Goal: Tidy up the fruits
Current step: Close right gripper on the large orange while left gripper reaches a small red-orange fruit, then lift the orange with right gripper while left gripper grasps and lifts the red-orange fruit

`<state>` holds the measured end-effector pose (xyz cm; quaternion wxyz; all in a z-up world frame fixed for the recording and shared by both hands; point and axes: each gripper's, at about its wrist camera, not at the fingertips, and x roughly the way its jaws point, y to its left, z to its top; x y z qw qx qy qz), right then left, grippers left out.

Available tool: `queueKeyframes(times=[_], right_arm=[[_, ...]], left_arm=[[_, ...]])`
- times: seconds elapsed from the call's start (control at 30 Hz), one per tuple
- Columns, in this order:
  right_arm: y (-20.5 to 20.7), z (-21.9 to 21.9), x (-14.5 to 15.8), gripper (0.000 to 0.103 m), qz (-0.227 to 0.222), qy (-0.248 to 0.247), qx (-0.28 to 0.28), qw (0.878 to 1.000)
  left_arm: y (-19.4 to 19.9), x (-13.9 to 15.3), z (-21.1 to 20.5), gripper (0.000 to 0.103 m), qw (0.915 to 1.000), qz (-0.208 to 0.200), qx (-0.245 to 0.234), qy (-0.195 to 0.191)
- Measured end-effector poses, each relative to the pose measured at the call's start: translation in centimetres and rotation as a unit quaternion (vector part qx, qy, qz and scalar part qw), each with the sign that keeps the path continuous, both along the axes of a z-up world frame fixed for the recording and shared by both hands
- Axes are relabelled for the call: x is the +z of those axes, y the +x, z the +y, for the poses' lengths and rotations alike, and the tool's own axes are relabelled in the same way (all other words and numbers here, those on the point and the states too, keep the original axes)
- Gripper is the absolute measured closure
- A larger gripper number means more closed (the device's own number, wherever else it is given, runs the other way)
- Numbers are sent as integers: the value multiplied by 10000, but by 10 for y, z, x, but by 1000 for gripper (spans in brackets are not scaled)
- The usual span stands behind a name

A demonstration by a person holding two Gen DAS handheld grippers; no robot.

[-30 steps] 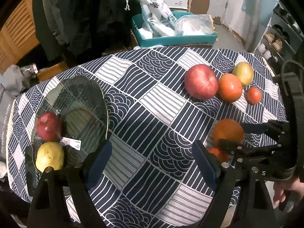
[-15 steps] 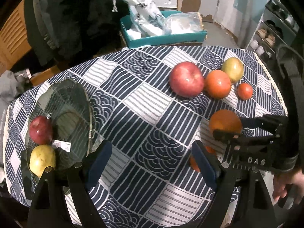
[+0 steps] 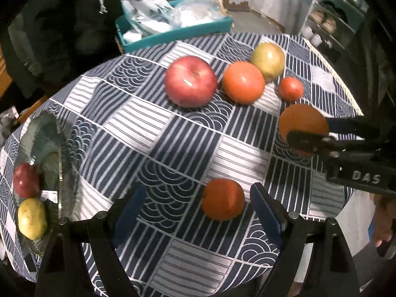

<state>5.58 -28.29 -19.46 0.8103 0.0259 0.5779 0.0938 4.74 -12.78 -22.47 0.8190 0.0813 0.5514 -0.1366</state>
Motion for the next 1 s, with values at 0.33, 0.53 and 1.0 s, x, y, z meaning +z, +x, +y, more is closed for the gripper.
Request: queueKeyframes(times=[0.33, 0.53, 1.0], right_arm=[[-10, -14, -3, 40, 38, 53, -127, 9999], [-10, -11, -6, 40, 43, 29, -72, 10000], [-3, -1, 6, 40, -204, -135, 27, 9997]], left_arm=[[2, -27, -12, 20, 9993, 368, 28, -22], [6, -39, -13, 45, 9979, 636, 24, -138], [13, -22, 3, 59, 9988, 417, 131, -202]])
